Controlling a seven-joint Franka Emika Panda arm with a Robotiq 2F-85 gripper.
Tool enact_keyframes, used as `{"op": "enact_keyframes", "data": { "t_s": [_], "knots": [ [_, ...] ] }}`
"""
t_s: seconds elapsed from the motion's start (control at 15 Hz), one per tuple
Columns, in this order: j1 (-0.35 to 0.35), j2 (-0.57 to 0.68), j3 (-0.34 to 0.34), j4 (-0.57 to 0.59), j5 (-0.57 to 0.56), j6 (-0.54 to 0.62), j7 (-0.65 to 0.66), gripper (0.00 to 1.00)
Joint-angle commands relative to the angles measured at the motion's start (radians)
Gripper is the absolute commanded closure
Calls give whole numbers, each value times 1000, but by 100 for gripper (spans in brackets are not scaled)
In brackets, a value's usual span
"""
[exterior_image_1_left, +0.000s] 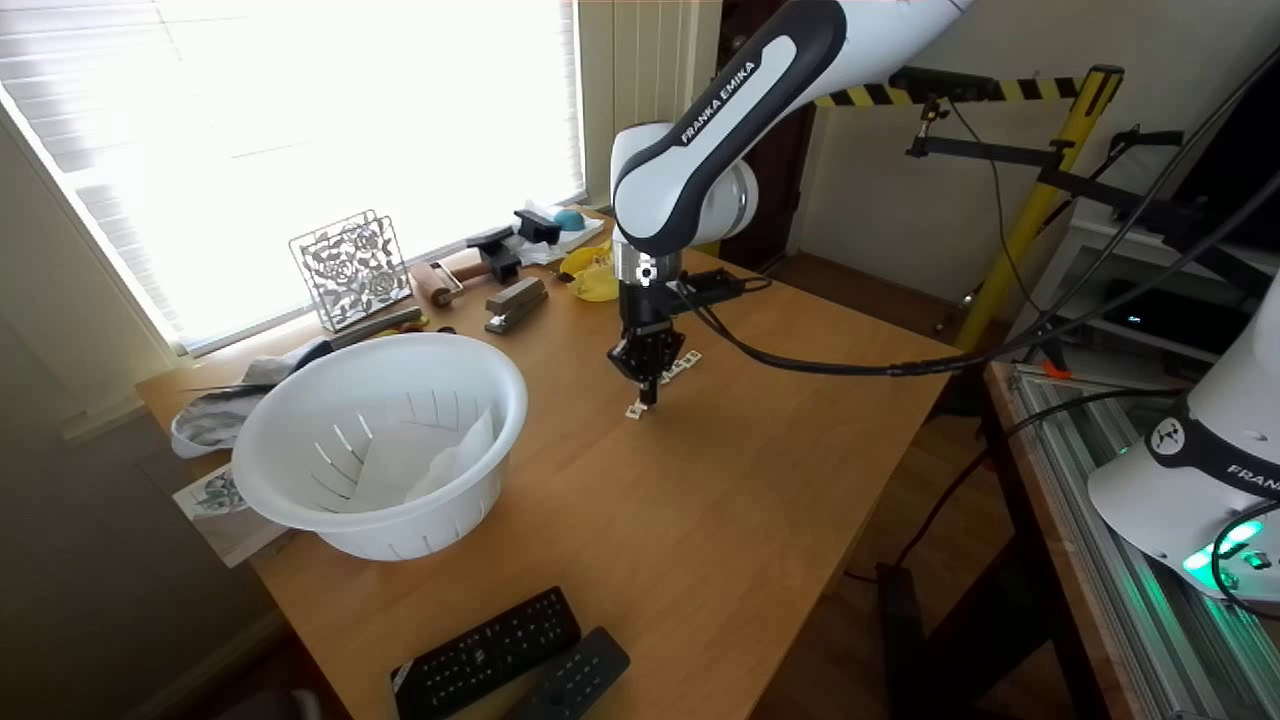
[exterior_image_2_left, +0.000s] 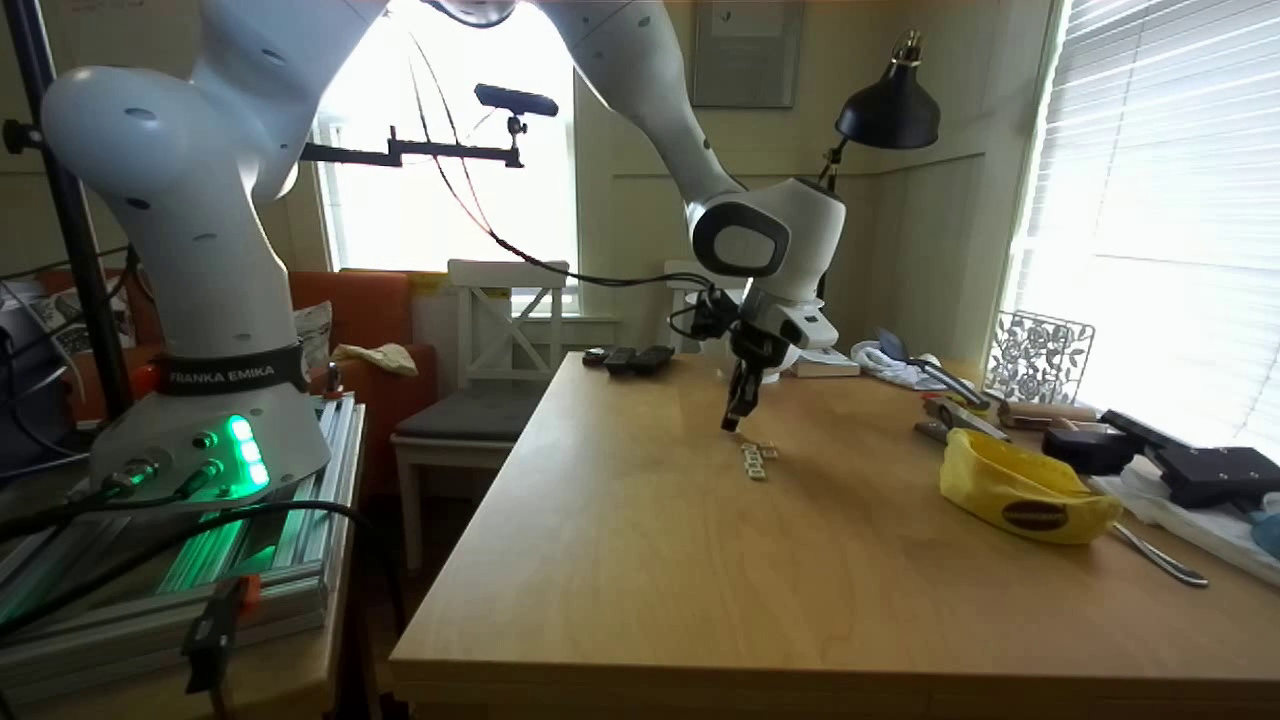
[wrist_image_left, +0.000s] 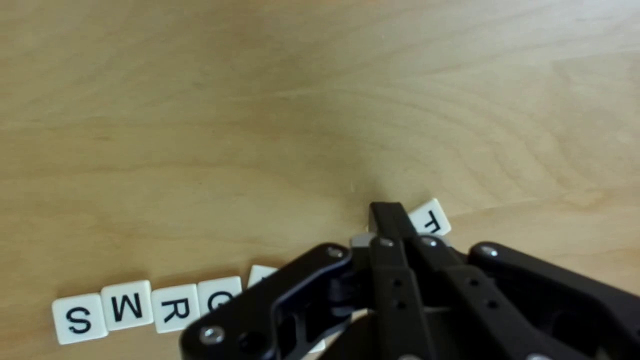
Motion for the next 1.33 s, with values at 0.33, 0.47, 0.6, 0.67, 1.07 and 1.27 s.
{"op": "enact_keyframes", "data": {
  "t_s": [0.33, 0.47, 0.6, 0.67, 1.07, 1.27],
  "knots": [
    [33, 25, -37, 11, 30, 51, 46, 100],
    [33, 26, -36, 12, 31, 56, 45, 100],
    [31, 29, -33, 16, 33, 55, 42, 100],
    [30, 29, -32, 16, 34, 55, 41, 100],
    [25, 31, -24, 21, 37, 39, 28, 100],
    [25, 32, -23, 22, 38, 39, 27, 100]
  ]
}}
